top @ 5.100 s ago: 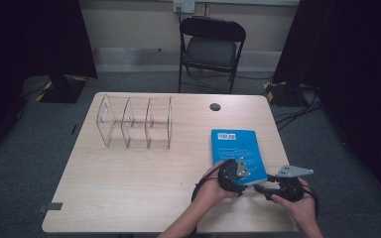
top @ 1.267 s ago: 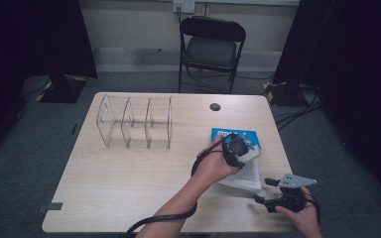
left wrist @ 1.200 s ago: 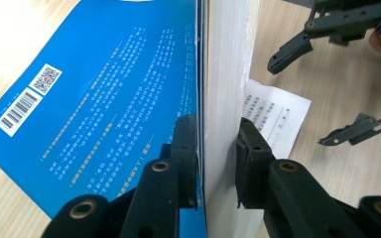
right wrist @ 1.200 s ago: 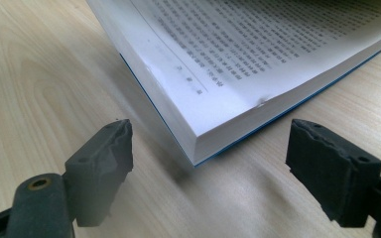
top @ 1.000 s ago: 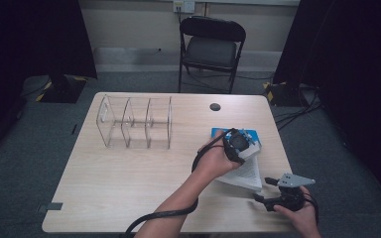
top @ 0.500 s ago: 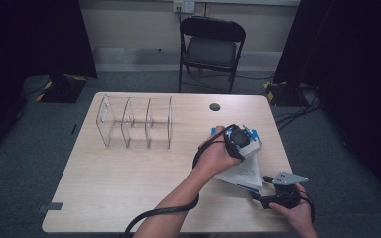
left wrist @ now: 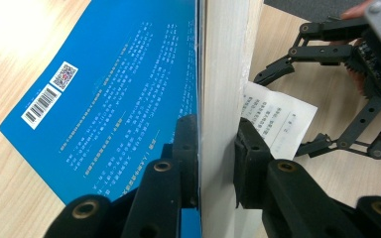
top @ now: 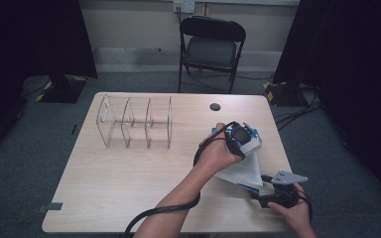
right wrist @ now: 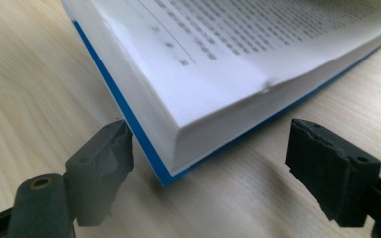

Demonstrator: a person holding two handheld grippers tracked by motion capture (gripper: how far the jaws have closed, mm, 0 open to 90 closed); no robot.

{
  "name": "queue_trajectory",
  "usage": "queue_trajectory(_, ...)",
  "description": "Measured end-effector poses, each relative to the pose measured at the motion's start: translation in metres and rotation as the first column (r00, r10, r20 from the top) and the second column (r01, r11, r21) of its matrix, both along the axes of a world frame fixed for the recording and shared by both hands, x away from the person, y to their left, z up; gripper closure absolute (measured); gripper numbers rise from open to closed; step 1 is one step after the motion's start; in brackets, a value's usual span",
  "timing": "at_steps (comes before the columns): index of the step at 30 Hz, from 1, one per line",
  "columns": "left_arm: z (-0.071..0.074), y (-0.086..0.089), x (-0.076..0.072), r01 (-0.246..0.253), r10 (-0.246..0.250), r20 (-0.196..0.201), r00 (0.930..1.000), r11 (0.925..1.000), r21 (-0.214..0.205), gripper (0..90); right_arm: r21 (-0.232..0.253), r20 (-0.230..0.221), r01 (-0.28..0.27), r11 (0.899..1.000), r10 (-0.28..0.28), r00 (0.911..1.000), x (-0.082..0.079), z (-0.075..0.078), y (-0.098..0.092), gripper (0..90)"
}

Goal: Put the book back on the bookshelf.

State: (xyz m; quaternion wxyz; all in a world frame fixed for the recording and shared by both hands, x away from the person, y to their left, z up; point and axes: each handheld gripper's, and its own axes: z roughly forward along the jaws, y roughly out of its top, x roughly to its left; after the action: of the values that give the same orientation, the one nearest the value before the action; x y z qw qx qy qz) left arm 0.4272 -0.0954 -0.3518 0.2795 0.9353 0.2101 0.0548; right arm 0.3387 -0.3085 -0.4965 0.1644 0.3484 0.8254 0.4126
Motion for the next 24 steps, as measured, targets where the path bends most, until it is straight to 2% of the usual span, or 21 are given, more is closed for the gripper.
queue_trajectory(8,-0.0006,-0.0009,-0.0013,-0.007,0.007,-0.005,1.0,1.0,0.005,75.4,-0.017,0.003,0.006,1.0,-0.006,1.0,0.0016,-0.0005,0.0027,17.5)
queue_trajectory(10,-0.0011,-0.0011,-0.0022,-0.006,0.006,0.0,1.0,1.0,0.007,75.4,-0.042,0.002,0.031,0.999,-0.03,0.9995,0.0025,-0.001,0.0053,17.7)
queue_trajectory(13,-0.0014,-0.0001,-0.0028,0.007,-0.007,0.01,0.9999,0.9999,0.015,75.4,-0.016,0.009,0.043,0.999,-0.043,0.999,0.0031,-0.0004,0.003,16.8)
queue_trajectory(17,-0.0024,0.0004,-0.0044,0.003,-0.004,0.009,1.0,0.9999,0.011,75.4,-0.011,0.028,0.05,0.999,-0.049,0.9984,0.0022,0.0009,0.001,16.9)
queue_trajectory(22,-0.001,0.0031,-0.0053,-0.001,0.001,0.018,0.9998,1.0,0.002,75.4,0.0,0.091,0.056,0.998,-0.056,0.9942,0.0002,0.0063,-0.0017,16.8)
queue_trajectory(24,-0.0005,0.0046,-0.0058,0.0,0.0,0.018,0.9998,1.0,-0.002,75.4,0.003,0.096,0.055,0.998,-0.055,0.9939,-0.0007,0.0074,-0.0018,17.3)
